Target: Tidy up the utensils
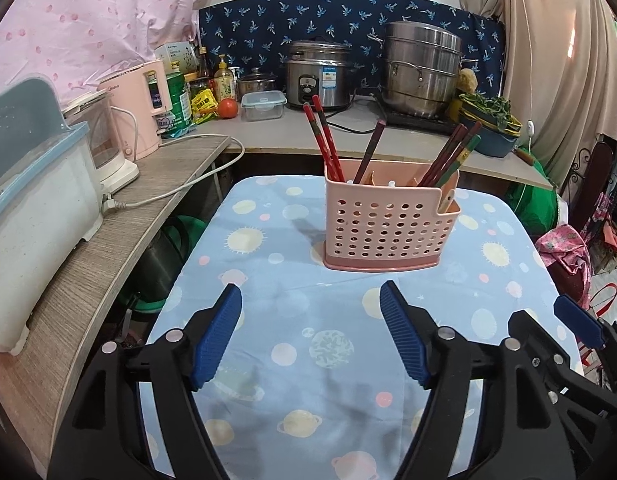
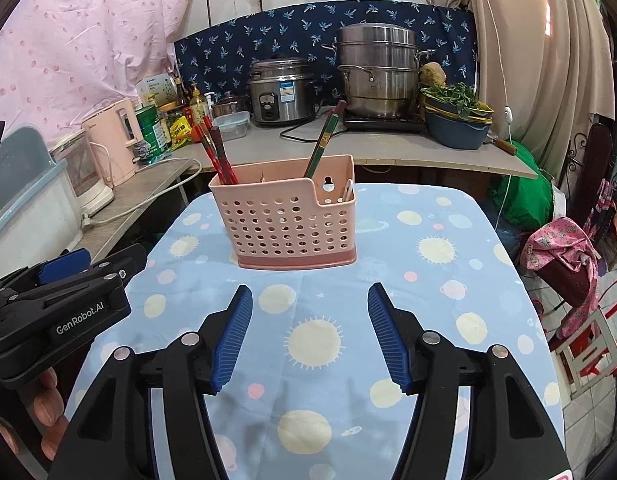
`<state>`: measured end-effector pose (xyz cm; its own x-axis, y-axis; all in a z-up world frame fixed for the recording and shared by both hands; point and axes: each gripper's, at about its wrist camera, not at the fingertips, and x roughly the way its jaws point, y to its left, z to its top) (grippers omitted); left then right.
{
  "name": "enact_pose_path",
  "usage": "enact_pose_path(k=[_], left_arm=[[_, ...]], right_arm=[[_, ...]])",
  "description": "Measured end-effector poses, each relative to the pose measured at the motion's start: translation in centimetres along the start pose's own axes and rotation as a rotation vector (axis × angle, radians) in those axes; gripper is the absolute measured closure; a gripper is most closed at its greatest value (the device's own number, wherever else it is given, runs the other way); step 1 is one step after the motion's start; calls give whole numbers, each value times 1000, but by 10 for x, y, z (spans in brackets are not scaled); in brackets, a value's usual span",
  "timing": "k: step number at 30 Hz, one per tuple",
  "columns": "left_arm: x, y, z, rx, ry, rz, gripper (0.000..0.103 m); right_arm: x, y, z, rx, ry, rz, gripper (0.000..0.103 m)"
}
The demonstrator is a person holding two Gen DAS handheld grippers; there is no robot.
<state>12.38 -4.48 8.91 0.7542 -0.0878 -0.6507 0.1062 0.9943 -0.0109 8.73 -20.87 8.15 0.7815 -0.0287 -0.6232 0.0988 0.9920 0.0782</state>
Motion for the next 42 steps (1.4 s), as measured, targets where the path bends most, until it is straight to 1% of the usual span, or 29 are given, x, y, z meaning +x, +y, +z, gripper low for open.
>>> enact_pose_path(k=[2,3,9,18,27,42], left_arm=[[1,-1,-1,6,3,6,34],[1,-1,-2,8,5,8,32],[2,-1,-5,15,8,20,22],[5,-2,-7,19,15,35,15],[10,0,-11,9,34,44,9],[15,-1,-15,19,41,53,9]], right_arm=[[0,1,-1,-2,-1,-5,39],[0,1,-1,-3,-4,-8,36],[2,1,-4,-3,5,-6,32],[6,-1,-6,5,25,-13,19],[9,-1,-8,5,35,-22,19],[13,-2,-11,14,45,-34,18]])
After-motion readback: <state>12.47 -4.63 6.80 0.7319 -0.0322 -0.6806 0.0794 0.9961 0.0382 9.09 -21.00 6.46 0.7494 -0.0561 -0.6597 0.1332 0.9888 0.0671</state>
